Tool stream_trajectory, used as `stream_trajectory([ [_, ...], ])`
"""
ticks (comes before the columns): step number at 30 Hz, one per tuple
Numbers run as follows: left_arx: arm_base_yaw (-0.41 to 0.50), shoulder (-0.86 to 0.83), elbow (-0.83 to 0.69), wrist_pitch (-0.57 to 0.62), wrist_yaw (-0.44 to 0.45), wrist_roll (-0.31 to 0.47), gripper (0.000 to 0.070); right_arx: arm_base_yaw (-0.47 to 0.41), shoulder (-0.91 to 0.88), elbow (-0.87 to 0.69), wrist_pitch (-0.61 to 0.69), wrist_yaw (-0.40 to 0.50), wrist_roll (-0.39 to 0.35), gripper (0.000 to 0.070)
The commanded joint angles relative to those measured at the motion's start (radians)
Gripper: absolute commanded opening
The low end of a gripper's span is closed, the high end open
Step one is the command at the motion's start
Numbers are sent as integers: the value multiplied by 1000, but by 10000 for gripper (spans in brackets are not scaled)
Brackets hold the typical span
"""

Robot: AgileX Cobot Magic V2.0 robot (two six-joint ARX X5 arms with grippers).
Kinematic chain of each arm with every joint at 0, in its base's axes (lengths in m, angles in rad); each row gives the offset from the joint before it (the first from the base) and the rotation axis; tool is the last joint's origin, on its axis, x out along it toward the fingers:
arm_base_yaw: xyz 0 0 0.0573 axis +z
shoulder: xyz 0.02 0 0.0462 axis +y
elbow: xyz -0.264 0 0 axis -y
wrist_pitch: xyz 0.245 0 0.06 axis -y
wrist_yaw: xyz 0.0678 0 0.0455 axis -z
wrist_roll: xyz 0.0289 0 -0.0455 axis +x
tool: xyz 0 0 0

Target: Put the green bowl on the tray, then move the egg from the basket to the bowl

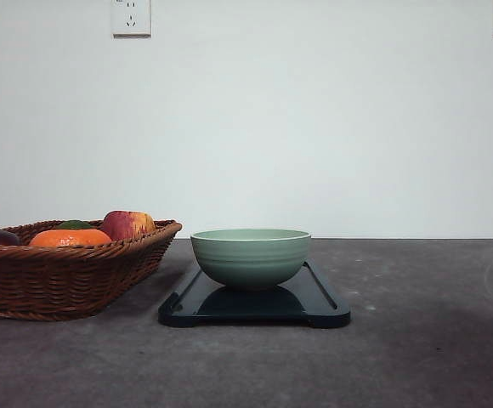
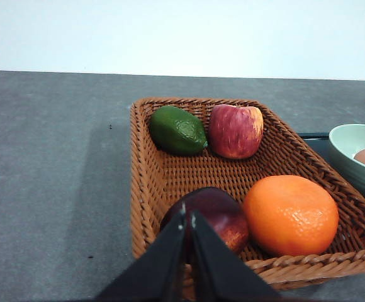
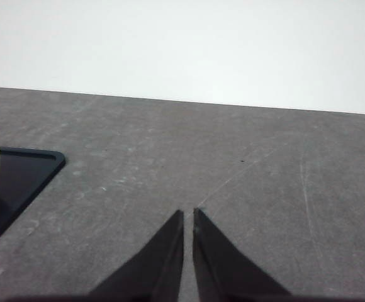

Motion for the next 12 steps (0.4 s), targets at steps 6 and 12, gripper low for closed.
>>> stream_trajectory([
  [6,1,-1,-19,11,0,11,0,0,0,-4,12,-1,10,19],
  [12,1,-1,-19,11,0,10,0,0,0,-4,12,-1,10,19],
])
